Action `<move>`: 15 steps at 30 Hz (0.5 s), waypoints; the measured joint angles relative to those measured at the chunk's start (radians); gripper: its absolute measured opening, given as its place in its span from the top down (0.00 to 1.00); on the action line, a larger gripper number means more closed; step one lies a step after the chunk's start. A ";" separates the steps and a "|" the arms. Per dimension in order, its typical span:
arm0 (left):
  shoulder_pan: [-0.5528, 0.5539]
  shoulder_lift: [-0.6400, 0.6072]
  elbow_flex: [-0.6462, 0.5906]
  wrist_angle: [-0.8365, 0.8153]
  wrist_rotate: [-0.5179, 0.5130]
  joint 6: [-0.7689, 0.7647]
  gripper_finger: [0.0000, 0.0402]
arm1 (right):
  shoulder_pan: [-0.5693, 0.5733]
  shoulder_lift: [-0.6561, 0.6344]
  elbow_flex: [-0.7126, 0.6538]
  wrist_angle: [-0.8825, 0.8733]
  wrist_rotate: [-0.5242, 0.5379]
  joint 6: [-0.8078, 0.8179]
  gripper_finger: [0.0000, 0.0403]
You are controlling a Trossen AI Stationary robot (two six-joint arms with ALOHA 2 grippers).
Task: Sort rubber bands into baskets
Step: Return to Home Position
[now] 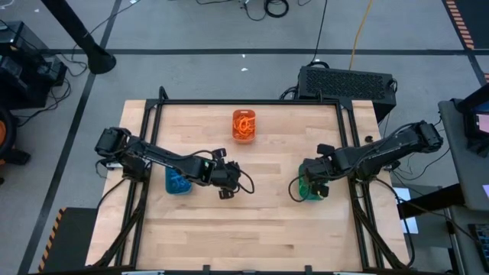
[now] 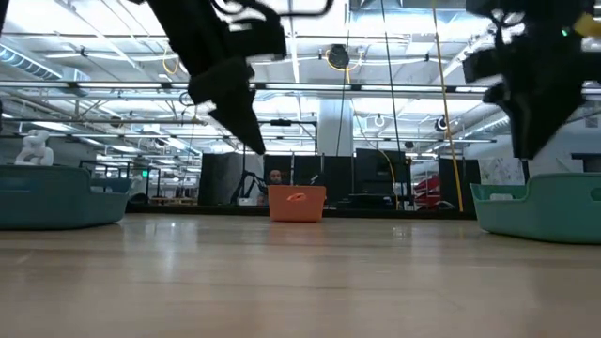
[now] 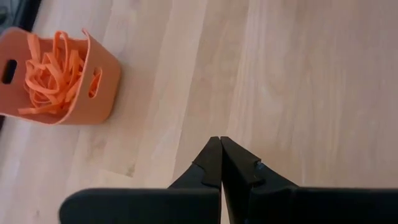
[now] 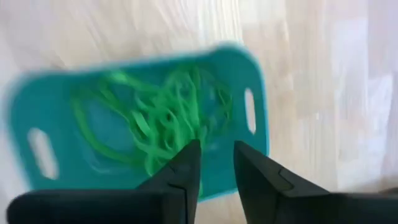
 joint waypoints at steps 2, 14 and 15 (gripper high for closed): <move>-0.014 -0.019 0.000 -0.001 -0.021 0.007 1.00 | 0.000 0.000 0.040 0.006 0.000 -0.001 0.77; -0.073 -0.335 -0.263 0.173 -0.101 -0.022 1.00 | 0.015 0.000 0.125 0.503 -0.005 -0.215 0.76; -0.073 -0.371 -0.307 0.216 -0.096 -0.023 1.00 | 0.015 0.000 0.125 0.555 -0.005 -0.236 0.76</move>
